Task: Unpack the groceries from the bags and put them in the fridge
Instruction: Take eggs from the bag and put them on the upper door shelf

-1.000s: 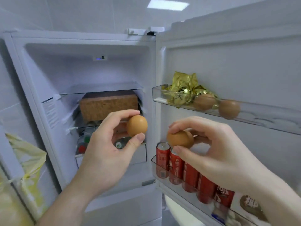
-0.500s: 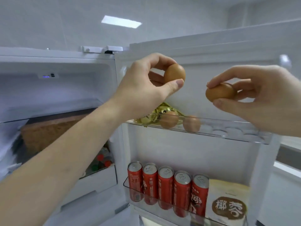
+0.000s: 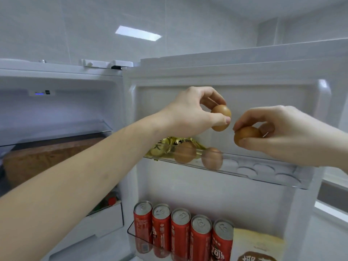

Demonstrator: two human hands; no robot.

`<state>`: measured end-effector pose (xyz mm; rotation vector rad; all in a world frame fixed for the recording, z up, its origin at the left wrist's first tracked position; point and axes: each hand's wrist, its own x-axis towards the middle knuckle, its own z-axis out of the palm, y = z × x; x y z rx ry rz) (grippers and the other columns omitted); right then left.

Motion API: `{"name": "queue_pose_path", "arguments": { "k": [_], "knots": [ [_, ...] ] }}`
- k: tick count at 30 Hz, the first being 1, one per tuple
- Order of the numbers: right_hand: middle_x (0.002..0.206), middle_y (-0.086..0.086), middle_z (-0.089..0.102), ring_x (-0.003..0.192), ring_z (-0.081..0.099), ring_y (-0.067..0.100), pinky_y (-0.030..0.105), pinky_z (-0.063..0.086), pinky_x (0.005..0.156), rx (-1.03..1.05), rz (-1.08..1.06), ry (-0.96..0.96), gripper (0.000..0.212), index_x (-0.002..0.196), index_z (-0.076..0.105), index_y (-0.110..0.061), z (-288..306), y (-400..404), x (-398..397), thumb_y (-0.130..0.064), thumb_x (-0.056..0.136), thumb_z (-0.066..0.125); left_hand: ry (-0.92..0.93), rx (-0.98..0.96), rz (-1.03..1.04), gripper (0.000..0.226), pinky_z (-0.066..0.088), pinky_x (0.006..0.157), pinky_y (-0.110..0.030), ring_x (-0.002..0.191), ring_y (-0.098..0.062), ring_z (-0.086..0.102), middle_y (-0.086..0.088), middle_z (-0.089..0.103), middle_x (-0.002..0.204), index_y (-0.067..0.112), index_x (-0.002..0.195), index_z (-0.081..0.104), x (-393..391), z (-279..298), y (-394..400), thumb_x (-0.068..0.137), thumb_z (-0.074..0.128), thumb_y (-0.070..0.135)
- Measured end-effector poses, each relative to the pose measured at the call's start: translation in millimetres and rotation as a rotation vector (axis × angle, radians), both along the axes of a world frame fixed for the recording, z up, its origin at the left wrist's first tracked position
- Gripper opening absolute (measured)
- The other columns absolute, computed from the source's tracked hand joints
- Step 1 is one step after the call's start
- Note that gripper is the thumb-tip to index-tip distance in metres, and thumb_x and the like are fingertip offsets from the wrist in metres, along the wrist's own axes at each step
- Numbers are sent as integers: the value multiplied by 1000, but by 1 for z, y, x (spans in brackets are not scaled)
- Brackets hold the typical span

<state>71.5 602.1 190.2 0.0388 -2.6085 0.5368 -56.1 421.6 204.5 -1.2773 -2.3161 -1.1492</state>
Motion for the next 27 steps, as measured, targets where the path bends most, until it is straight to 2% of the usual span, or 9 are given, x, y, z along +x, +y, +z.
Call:
{"name": "queue_pose_path", "arguments": {
  "k": [2,6,10,13,17,20,22,25,27],
  "knots": [
    [87,-33,70,68,66,6,28,56,75,32,-7,-53,18,95,69,-45,1,4,0,-38,79,76,-4,-68,-12,29,57,92,-31,89,1,69,17,73,101,33,107,73,-1,-2,5,81,84,39],
    [94,-31,72,71,71,9,37,60,78,78,10,-126,21,95,64,-46,1,12,2,-42,78,76,-58,-234,-26,30,61,90,-39,91,-5,74,17,77,94,33,102,75,-1,-4,13,76,85,45],
    [90,-26,74,73,72,13,43,61,77,92,35,-173,20,96,64,-50,4,19,3,-48,77,69,-154,-391,-27,32,62,72,-63,96,-33,75,16,78,90,30,103,74,3,-3,17,76,83,46],
    [75,-11,76,73,69,17,42,60,78,103,44,-200,20,99,62,-54,4,24,2,-52,78,63,-182,-429,-21,30,59,58,-65,91,-31,75,9,79,89,27,100,74,6,-2,23,76,84,42],
    [69,-3,73,72,67,23,43,60,75,78,78,-227,17,100,64,-56,1,26,-2,-50,85,61,-168,-481,12,32,63,76,-54,85,-19,76,8,79,85,26,96,73,5,-4,31,71,85,42],
    [67,-5,73,61,60,17,35,54,63,60,125,-259,18,101,67,-56,1,26,-5,-48,86,61,-172,-514,32,30,63,79,-53,85,-21,77,7,79,85,26,95,73,3,-7,35,70,84,40],
    [74,-13,76,65,65,13,34,56,70,46,163,-269,19,102,66,-57,0,26,-7,-48,85,62,-198,-536,34,33,61,77,-63,88,-31,76,4,80,86,27,95,72,3,-7,36,67,82,42],
    [90,-22,76,73,73,12,42,57,85,11,216,-253,23,103,62,-54,-1,27,-11,-49,82,68,-212,-557,34,35,58,77,-69,90,-35,76,2,80,88,29,95,73,5,-7,35,65,81,46],
    [94,-20,77,72,74,14,46,57,87,7,220,-249,27,103,61,-50,-2,30,-15,-52,77,69,-228,-577,25,34,58,73,-70,91,-39,74,1,80,90,29,98,73,7,-6,33,69,81,45]
  ]
}}
